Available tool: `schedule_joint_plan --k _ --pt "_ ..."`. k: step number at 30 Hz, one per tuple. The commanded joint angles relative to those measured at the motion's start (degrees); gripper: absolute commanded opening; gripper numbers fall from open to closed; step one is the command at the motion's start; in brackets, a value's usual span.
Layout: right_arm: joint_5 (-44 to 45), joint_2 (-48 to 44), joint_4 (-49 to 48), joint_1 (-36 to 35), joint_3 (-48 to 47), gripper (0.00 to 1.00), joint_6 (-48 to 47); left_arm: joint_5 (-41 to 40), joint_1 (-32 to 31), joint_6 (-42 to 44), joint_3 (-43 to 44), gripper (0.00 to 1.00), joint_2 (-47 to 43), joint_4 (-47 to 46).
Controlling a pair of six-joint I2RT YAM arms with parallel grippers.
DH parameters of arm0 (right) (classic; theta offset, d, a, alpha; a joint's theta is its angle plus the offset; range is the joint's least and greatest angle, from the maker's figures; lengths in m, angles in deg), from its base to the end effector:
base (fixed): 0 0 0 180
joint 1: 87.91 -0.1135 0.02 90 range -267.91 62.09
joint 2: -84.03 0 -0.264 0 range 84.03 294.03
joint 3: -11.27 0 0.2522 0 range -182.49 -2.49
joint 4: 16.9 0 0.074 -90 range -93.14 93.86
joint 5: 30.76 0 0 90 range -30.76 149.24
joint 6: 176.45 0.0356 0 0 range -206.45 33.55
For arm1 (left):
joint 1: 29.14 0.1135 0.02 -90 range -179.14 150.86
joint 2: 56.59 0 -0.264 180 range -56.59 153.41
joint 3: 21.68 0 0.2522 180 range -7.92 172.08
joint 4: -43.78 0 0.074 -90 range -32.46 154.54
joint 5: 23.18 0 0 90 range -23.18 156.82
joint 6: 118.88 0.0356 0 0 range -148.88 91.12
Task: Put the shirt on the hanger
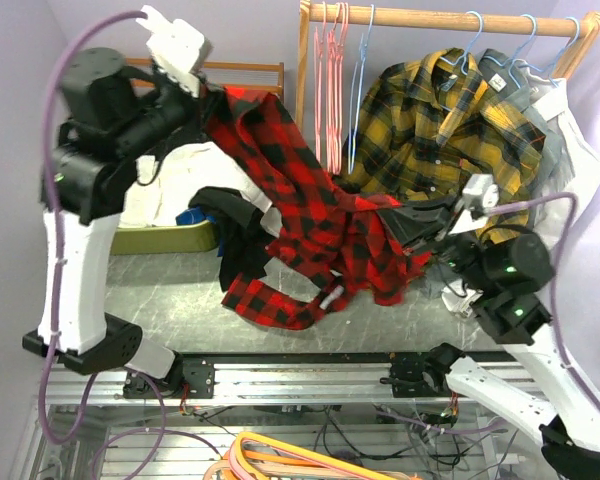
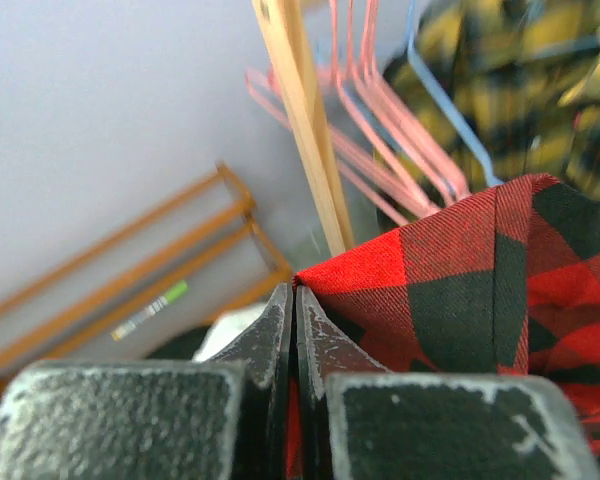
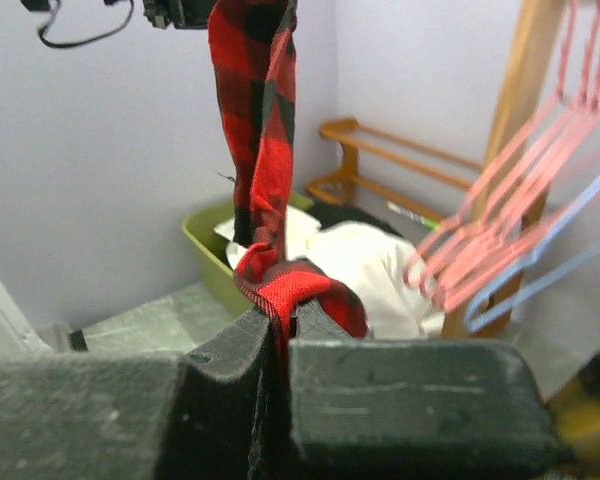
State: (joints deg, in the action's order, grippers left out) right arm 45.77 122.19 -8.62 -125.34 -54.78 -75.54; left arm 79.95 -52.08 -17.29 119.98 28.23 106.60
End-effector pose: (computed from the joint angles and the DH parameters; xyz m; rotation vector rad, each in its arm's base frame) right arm 0.1043 0.0902 0.4310 -0.4978 1.1862 0.8733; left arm 0.2199 -0.1018 0.5762 0.6629 1.5478 -0.3410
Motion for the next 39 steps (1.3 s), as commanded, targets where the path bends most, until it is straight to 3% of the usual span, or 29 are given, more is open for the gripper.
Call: schedule_joint_plan --k 1,5,9,14,20,23,26,27,29,31,32,33,34,35,37,38,39 --pt "-10.1 3.7 12.7 0.2 -13.6 0.00 -5.3 4.6 -0.3 0.1 13.0 0.07 -2.8 5.0" --pt "-13.7 9.2 16.5 0.2 -24.9 0.00 -5.7 12.8 -0.3 3.5 22.0 0.07 -3.8 11.4" --pt "-19.7 12.0 13.3 0.2 -26.1 0.00 -3.8 15.9 -0.3 6.3 23.7 0.07 -5.1 14.5" --pt "-27.1 13.3 -1.3 0.2 -10.9 0.00 6.7 10.6 -0.4 11.0 9.1 0.07 -8.4 15.9" --pt "-34.6 17.2 -13.0 3.6 7.1 0.00 11.6 -3.6 -0.3 13.1 -11.9 0.07 -11.4 7.6" --pt "-40.0 19.7 -27.7 15.6 15.2 0.00 21.4 -7.4 -0.3 11.6 -18.3 0.07 -10.0 -0.1" --pt "-44.9 27.3 -54.3 30.0 21.5 0.00 40.4 -8.3 -0.3 9.1 -20.2 0.07 -6.4 -6.0" --pt "-45.6 31.1 -66.5 33.0 22.4 0.00 46.3 -8.1 -0.4 8.5 -19.7 0.07 -4.9 -7.1" --pt "-47.2 40.4 -79.3 37.2 22.2 0.00 56.4 -7.3 -0.4 7.0 -17.2 0.07 -1.0 -7.8" --pt "-48.0 47.3 -93.3 39.5 21.8 0.10 67.7 -7.6 -0.4 6.0 -14.3 0.07 2.9 -7.5" --pt "-47.8 49.7 -98.3 40.3 22.1 0.23 72.0 -7.7 -0.3 5.8 -13.4 0.07 4.2 -7.3" --pt "-47.7 50.2 -98.7 40.6 22.3 0.46 73.8 -8.0 -0.3 5.6 -13.1 0.07 5.1 -7.5" --pt "-47.4 49.7 -97.5 40.8 22.9 0.82 73.2 -8.7 -0.4 5.5 -13.0 0.07 5.7 -7.7" --pt "-47.2 47.7 -94.0 40.7 23.8 0.97 71.3 -9.3 -0.4 5.6 -13.1 0.07 6.3 -7.8" --pt "-45.6 41.2 -77.0 39.8 24.6 1.00 61.4 -10.3 -0.6 5.8 -13.9 0.07 7.4 -7.7" --pt "-43.6 36.4 -63.1 38.6 23.0 1.00 51.3 -10.8 -0.7 6.0 -14.4 0.07 8.0 -7.5" --pt "-39.0 31.7 -41.8 36.2 19.2 1.00 37.8 -11.7 -0.8 6.1 -15.1 0.07 8.6 -7.4"
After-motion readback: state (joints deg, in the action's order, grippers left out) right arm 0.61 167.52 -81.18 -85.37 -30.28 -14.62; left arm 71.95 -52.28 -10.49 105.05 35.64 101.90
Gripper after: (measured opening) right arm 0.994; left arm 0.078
